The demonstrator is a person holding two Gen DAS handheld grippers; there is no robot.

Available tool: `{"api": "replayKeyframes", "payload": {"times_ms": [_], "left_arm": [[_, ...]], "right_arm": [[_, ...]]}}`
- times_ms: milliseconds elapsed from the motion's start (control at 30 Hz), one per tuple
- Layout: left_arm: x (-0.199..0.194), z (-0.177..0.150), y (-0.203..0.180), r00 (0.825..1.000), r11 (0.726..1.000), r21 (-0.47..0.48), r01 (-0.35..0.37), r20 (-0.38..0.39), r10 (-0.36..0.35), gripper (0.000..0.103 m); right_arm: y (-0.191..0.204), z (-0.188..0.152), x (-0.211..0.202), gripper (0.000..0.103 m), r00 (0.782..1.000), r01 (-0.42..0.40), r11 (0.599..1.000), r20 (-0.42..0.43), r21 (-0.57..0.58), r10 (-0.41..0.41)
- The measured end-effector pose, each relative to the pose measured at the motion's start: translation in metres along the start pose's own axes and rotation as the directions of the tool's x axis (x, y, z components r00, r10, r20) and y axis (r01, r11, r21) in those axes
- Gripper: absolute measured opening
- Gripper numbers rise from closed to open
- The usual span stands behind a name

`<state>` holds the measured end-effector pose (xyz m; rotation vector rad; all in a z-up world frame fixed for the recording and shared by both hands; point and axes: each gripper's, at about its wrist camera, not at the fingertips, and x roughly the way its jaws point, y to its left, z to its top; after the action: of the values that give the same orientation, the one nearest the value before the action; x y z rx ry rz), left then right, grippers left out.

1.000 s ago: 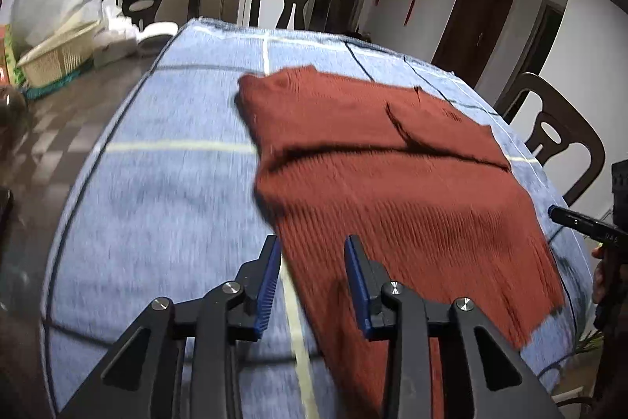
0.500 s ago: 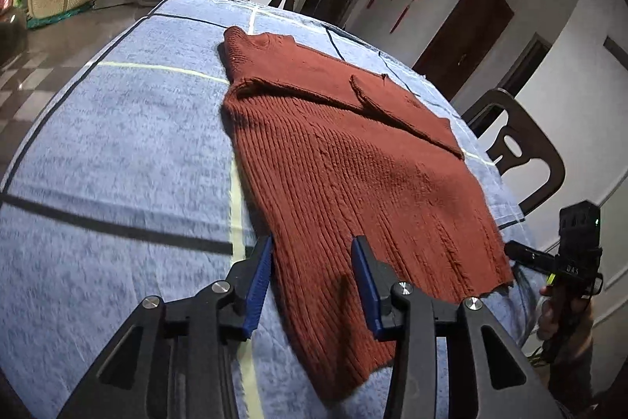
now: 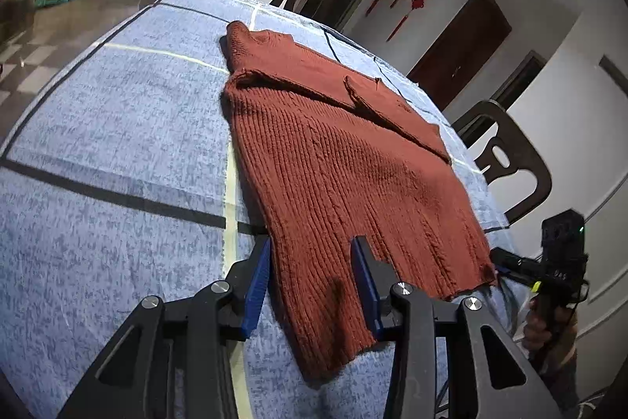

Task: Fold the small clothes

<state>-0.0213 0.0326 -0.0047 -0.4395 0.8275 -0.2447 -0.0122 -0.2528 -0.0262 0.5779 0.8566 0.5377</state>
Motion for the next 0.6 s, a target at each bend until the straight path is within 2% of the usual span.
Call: {"api": "replayKeyframes", "payload": {"times_ms": [67,100,200,333,500,600], "left_arm": [[0.006,0.002,-0.002,1.0,1.0,0.017,-0.009,-0.021,0.009,0.013],[0.01,0.001,-0.001,0.999,1.0,0.01,-0.004,-0.032,0.004,0.01],[0.008,0.002,0.001,1.0,1.0,0.007,0.007,-0.021,-0.007,0.009],[-0.012,0.008,0.009,0.999,0.999,-0.009,0.03,0.035,-0.03,0.008],[-0.016,0.008,0.024,0.998,0.998,-0.051,0.046,0.042,-0.044,0.008],[-0.013,0.008,0.02,0.997,0.995,-0.065,0.074,0.04,-0.071,0.008]], "right_arm": [[-0.004,0.001,0.003,0.014,1.0,-0.015,1.0,-0.003,0.025,0.016],[-0.005,0.0,0.001,0.01,1.0,-0.015,1.0,0.001,0.026,0.015],[-0.004,0.0,-0.012,0.007,0.999,-0.023,1.0,0.047,0.02,0.022],[-0.004,-0.002,-0.04,0.006,0.993,0.001,1.0,0.116,-0.004,-0.001],[-0.021,-0.004,-0.04,0.006,0.994,0.009,0.999,0.112,0.054,-0.015],[-0.016,-0.004,-0.039,0.006,0.994,-0.003,0.999,0.112,0.038,-0.002]]}}
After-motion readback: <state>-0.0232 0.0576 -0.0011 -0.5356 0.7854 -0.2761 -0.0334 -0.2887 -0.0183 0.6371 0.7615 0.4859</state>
